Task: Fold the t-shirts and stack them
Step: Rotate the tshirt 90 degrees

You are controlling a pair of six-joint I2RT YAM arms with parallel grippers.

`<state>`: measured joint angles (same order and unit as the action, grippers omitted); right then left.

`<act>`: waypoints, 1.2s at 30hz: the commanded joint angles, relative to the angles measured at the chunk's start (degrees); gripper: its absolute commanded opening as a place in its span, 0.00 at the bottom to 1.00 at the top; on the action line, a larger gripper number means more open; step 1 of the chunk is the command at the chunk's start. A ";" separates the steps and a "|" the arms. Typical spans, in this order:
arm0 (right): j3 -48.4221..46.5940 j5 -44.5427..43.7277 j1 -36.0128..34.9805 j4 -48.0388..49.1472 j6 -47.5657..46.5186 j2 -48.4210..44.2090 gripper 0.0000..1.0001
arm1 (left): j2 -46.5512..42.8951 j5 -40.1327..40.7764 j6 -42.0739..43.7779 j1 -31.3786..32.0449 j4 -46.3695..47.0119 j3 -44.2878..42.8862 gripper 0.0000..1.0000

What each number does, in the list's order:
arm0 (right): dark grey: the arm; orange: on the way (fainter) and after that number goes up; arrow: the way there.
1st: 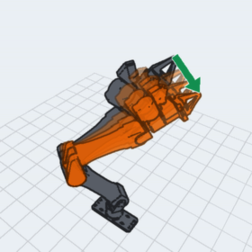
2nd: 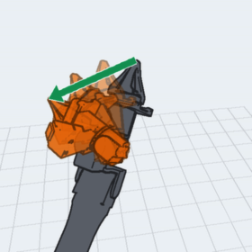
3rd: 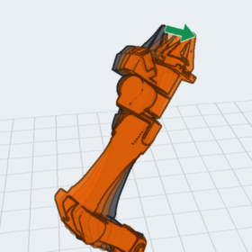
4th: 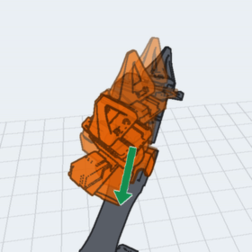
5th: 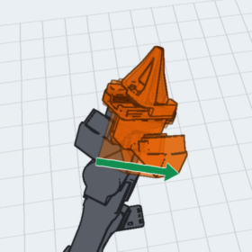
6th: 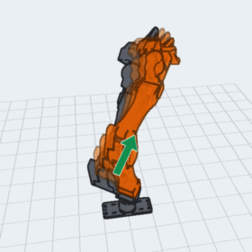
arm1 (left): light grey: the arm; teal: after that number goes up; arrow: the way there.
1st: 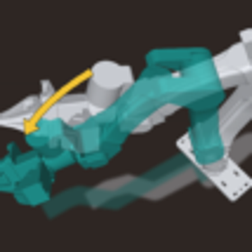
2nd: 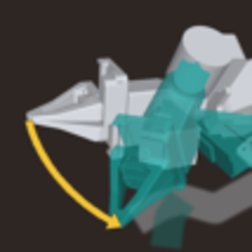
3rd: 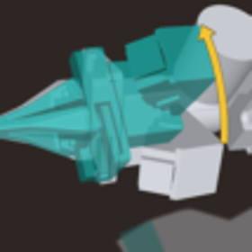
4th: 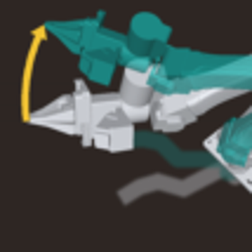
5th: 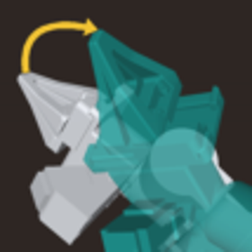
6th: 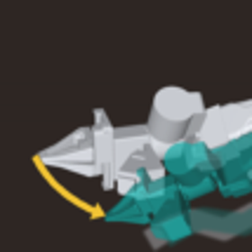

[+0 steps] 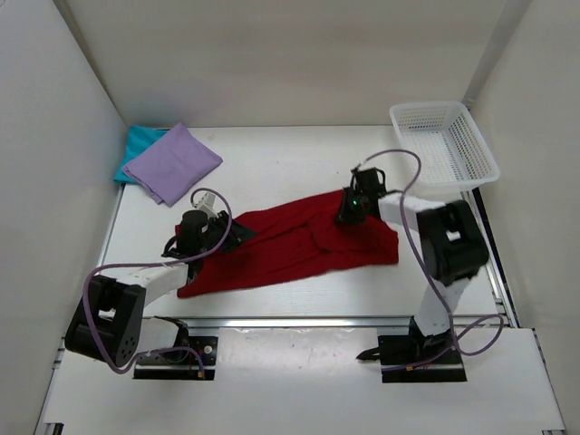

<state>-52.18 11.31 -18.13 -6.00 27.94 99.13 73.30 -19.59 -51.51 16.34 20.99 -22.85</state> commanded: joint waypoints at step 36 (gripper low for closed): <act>3.77 -3.67 -29.41 22.60 13.62 -2.84 0.52 | -15.72 -7.21 13.63 -7.11 -18.36 -0.27 0.43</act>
<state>-46.22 10.35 -45.39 1.10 33.76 94.06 58.81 -24.86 -38.83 9.69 3.38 -21.91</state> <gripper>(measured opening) 0.514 0.428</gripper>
